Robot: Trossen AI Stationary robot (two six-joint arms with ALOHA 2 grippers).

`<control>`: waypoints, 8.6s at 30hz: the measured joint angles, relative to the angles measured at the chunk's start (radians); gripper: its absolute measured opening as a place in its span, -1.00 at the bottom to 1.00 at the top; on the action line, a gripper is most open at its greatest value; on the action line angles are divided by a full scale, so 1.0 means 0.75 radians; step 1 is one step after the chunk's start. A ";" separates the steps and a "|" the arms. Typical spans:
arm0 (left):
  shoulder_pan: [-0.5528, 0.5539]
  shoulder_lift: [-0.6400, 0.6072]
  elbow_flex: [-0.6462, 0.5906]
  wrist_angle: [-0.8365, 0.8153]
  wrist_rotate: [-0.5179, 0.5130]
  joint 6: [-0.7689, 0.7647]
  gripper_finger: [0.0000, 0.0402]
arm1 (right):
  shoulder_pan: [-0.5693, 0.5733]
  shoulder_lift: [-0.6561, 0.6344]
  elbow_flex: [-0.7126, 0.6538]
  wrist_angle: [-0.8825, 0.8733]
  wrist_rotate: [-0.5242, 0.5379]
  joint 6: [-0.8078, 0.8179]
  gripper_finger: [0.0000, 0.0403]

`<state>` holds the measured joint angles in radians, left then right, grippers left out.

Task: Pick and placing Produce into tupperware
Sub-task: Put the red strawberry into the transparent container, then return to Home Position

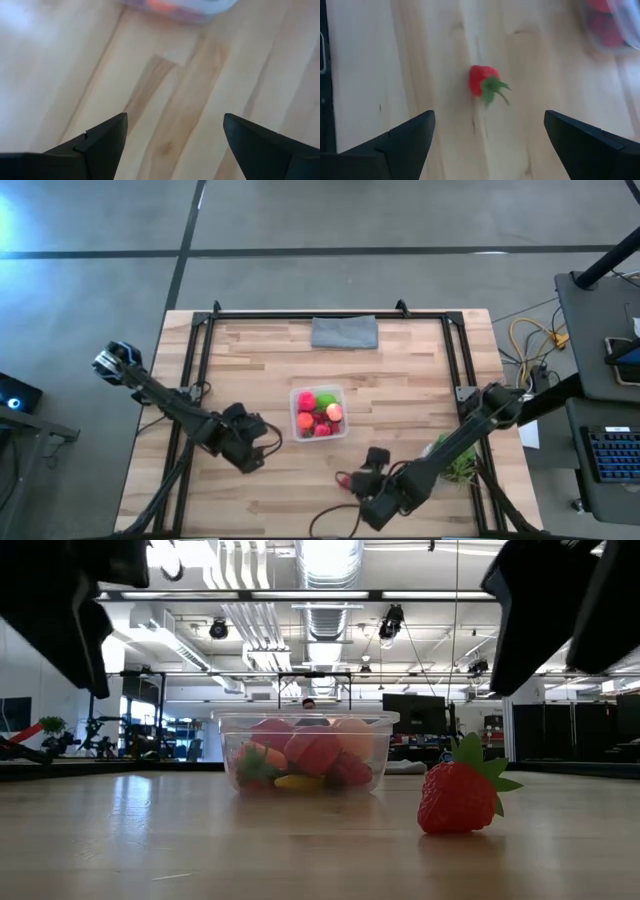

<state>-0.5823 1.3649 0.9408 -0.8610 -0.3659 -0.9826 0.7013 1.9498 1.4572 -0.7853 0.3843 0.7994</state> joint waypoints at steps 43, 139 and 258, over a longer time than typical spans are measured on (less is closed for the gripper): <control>-0.017 -0.465 -0.416 0.020 -0.119 -0.044 0.56 | -0.236 0.281 0.192 -0.035 -0.349 -0.153 0.43; 0.236 -1.098 -0.458 0.148 -0.061 0.590 0.56 | -0.769 -0.015 0.612 -0.330 -0.336 -0.145 -0.01; 1.253 -1.751 0.152 0.401 0.815 0.899 0.56 | -0.826 -2.099 -1.691 1.742 -0.739 -0.422 -0.01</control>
<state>0.3576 0.0517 1.0548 -0.5605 0.2451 -0.3080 0.0818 0.3752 0.1890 0.5213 -0.1696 0.4826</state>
